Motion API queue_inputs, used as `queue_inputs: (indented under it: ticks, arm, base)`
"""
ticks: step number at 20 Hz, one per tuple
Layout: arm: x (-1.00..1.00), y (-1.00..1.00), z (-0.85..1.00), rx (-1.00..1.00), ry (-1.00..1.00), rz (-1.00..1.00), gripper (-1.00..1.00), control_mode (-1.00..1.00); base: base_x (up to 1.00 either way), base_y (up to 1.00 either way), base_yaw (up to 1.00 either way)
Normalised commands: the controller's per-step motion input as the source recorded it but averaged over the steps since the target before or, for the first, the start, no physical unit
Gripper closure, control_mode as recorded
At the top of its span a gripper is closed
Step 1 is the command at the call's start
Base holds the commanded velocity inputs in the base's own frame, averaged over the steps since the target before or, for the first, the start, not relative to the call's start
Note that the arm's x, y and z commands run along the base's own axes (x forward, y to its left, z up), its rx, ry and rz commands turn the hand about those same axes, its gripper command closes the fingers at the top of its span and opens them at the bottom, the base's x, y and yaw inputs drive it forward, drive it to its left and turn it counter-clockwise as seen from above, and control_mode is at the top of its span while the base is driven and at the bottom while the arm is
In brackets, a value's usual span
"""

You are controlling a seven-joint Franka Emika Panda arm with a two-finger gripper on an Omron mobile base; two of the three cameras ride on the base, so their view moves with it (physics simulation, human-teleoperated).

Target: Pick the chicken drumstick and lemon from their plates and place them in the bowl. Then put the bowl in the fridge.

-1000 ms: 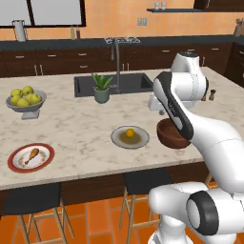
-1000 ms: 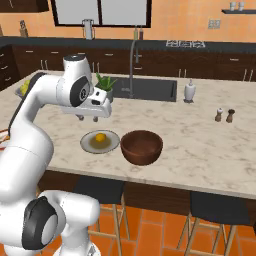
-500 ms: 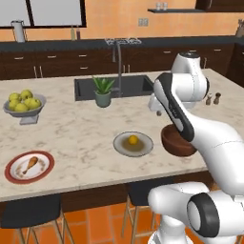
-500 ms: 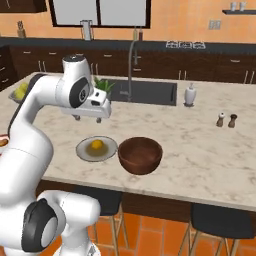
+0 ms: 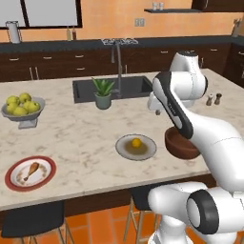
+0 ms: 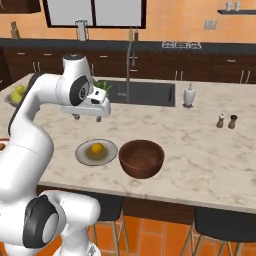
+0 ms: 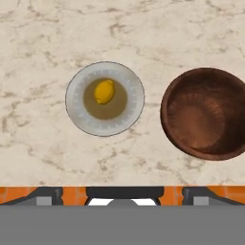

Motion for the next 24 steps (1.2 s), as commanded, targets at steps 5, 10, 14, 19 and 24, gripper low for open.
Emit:
queue_inputs:
  ticks: [5,10,14,19,24]
  arm:
    - [0.0,0.0,0.0,0.0,0.0,0.0,-1.0,1.0]
    - [0.0,0.0,0.0,0.0,0.0,0.0,-1.0,1.0]
    - [0.0,0.0,0.0,0.0,0.0,0.0,-1.0,1.0]
    - [0.0,0.0,0.0,0.0,0.0,0.0,-1.0,1.0]
    - [0.0,0.0,0.0,0.0,0.0,0.0,-1.0,1.0]
  base:
    - [-0.58,0.62,-0.04]
    - [-0.25,0.52,0.0]
    - [0.16,0.42,0.0]
    - [0.11,0.62,0.0]
    - [0.67,0.35,0.0]
